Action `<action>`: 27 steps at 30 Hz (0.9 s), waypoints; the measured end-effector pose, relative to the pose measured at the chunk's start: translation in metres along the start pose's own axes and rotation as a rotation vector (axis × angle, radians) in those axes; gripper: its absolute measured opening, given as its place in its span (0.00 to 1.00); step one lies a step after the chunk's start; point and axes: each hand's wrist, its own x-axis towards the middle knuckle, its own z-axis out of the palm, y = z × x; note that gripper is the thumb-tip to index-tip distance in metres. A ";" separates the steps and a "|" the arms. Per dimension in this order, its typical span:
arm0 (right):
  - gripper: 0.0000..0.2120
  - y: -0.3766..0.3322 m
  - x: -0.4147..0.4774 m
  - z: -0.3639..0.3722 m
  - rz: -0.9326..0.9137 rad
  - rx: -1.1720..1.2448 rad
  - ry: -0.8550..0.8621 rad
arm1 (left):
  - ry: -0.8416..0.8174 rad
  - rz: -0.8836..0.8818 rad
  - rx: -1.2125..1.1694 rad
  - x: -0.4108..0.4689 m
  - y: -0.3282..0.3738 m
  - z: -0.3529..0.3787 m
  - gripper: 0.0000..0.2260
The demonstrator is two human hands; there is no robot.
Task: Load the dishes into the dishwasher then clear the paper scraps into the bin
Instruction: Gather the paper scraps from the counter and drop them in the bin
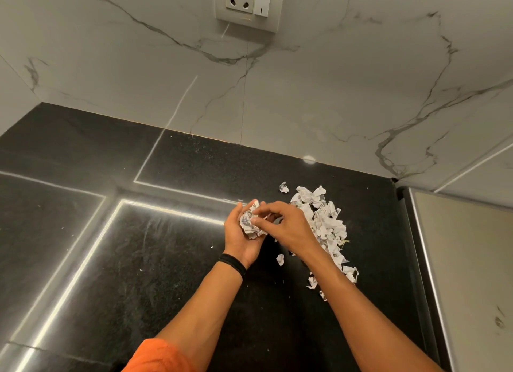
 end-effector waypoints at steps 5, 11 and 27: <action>0.09 0.002 0.029 -0.012 0.027 0.009 0.183 | -0.015 0.011 -0.121 0.005 0.005 0.006 0.17; 0.13 0.011 0.079 -0.025 0.140 -0.038 0.215 | 0.008 0.009 -0.172 0.018 0.010 0.016 0.20; 0.13 0.029 0.088 -0.015 -0.014 -0.356 0.112 | 0.044 0.039 -0.083 0.030 0.011 0.011 0.21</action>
